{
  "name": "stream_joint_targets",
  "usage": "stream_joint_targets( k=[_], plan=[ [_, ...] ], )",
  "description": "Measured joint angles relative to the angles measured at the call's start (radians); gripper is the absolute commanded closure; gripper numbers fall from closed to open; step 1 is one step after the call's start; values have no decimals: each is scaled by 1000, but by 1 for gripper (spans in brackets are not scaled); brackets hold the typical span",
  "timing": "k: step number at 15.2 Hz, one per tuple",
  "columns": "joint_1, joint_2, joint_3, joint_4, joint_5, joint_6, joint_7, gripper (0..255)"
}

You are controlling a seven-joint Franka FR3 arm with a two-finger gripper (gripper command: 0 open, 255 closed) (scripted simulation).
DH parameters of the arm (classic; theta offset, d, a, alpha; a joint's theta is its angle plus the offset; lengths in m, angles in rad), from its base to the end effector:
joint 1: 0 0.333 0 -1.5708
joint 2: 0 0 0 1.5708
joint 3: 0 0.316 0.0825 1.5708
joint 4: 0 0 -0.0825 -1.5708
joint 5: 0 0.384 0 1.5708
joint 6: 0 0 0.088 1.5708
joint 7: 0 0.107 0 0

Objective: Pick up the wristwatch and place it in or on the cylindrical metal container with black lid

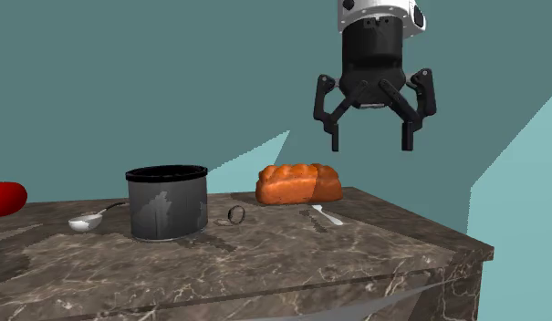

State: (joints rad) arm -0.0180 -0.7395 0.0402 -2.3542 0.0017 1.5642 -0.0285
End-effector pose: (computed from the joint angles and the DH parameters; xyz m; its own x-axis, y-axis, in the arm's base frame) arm 0.3177 0.0105 0.5761 0.9979 0.0388 -0.0516 0.0401 -0.9989 0.0239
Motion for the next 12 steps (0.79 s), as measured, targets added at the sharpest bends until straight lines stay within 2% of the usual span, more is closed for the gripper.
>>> stream_joint_targets(
  k=[5, 12],
  plan=[
    [17, 83, 31, 14, 31, 65, 28, 0],
    [55, 290, 105, 77, 89, 207, 96, 0]
  ],
)
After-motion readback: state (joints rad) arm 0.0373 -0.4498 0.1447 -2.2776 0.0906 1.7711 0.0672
